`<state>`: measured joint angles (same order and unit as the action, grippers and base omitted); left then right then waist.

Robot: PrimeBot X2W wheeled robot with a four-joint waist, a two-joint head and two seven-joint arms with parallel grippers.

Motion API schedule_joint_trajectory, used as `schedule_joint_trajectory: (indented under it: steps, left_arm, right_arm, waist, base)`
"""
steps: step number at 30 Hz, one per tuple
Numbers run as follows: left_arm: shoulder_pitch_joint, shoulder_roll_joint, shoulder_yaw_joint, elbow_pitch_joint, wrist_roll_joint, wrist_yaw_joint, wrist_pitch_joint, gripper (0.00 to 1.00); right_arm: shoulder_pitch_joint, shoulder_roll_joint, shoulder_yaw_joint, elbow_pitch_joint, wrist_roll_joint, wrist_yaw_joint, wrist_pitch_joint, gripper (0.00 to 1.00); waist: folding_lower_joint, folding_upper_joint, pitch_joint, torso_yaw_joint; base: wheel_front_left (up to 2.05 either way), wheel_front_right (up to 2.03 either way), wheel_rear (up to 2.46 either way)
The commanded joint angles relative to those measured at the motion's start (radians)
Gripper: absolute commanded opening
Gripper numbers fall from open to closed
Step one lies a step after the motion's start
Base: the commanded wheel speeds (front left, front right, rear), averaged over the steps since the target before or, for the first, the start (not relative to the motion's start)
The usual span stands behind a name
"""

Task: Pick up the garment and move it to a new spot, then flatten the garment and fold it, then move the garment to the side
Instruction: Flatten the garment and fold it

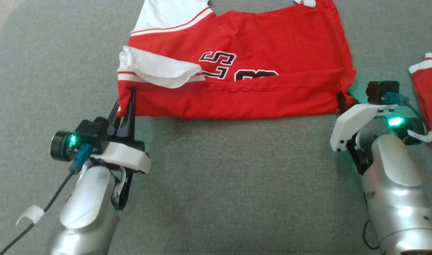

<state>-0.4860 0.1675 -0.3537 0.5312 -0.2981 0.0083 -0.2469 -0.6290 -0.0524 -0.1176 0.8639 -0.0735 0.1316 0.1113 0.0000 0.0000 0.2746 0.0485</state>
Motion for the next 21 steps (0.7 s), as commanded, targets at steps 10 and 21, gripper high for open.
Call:
schedule_joint_trajectory:
  steps: [10,21]
  left_arm:
    - [0.046,0.056,0.016,0.064,-0.014,-0.011,0.101,0.0]
    - [0.194,0.096,-0.02,0.023,-0.03,-0.033,0.173,0.0]
  right_arm:
    - [0.067,0.002,-0.043,-0.002,-0.045,-0.001,-0.066,0.0]
    - [0.266,0.002,-0.017,-0.146,0.031,-0.001,-0.007,0.0]
  waist:
    - [0.0,0.0,-0.097,-0.042]
    - [0.0,0.0,-0.22,-0.085]
  base:
    - [0.0,0.0,0.0]
    - [0.0,0.0,0.0]
